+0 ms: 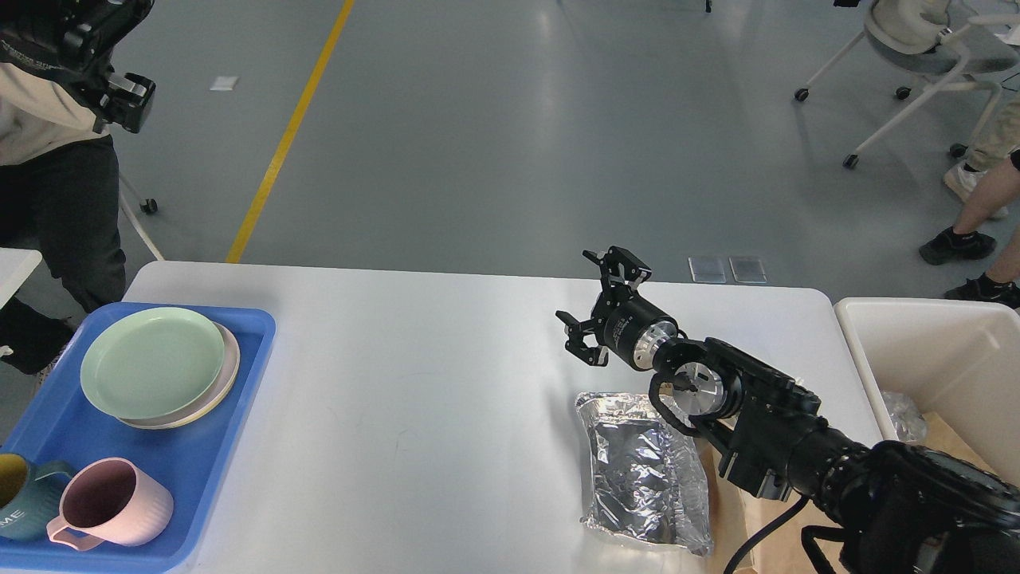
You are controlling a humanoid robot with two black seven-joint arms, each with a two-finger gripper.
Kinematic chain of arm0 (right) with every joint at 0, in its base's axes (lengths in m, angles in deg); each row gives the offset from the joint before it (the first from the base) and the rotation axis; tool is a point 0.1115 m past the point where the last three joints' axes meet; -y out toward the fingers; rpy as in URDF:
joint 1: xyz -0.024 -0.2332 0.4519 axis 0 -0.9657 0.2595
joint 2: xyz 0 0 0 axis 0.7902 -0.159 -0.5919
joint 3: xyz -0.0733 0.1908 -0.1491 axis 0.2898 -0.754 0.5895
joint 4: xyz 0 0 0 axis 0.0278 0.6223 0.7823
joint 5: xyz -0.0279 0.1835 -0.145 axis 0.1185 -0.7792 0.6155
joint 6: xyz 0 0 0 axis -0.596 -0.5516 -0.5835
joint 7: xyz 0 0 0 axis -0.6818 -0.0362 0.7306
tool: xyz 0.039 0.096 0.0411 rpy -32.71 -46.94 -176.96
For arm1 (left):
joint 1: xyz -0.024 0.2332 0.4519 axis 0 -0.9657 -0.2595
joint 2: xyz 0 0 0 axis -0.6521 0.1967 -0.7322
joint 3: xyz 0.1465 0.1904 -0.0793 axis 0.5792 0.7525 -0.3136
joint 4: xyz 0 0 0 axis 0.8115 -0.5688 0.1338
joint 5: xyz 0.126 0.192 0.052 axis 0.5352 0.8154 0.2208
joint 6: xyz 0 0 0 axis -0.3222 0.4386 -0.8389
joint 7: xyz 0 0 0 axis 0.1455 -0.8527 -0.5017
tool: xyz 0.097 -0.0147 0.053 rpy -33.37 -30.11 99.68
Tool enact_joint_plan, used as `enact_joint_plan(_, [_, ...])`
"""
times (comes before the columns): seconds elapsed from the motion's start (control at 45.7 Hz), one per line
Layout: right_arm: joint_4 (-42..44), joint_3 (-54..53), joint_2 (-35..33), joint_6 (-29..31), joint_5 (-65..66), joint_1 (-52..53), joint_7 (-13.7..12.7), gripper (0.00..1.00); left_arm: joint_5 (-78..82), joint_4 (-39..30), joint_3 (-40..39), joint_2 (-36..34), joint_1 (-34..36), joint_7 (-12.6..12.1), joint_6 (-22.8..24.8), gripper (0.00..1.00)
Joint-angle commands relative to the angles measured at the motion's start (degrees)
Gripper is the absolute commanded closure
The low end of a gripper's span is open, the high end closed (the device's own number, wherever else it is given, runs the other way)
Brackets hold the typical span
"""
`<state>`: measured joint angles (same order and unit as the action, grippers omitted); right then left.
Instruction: Tidy desktop
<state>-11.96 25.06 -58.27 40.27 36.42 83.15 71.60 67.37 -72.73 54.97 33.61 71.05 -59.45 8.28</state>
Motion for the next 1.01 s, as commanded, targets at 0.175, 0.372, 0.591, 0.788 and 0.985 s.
enact_joint_plan(0.175, [-0.05,0.00,0.00,0.00,0.00,0.00,-0.05,0.00,0.25,2.38,0.07,-3.08,-3.37,-14.83,-0.02,0.04])
enact_joint_plan(0.372, [-0.05,0.00,0.00,0.00,0.00,0.00,-0.05,0.00,-2.82,6.68,-8.28,-10.20,-6.45,-15.36,-0.02,0.04])
enact_joint_plan(0.591, [-0.05,0.08,0.00,0.00,0.00,0.00,-0.05,0.00,-7.57,14.51,-22.25,-18.72,-9.61,-15.45,-0.02,0.04])
enact_joint_plan(0.788, [-0.05,0.00,0.00,0.00,0.00,0.00,0.04,0.00,-10.82,15.48,-42.46,-30.67,-16.20,-15.62,-0.02,0.04])
enact_joint_plan(0.985, [0.03,0.00,0.00,0.00,0.00,0.00,0.04,0.00,-11.27,15.48,-63.90,-35.43,-26.65,-15.62,-5.69,0.04])
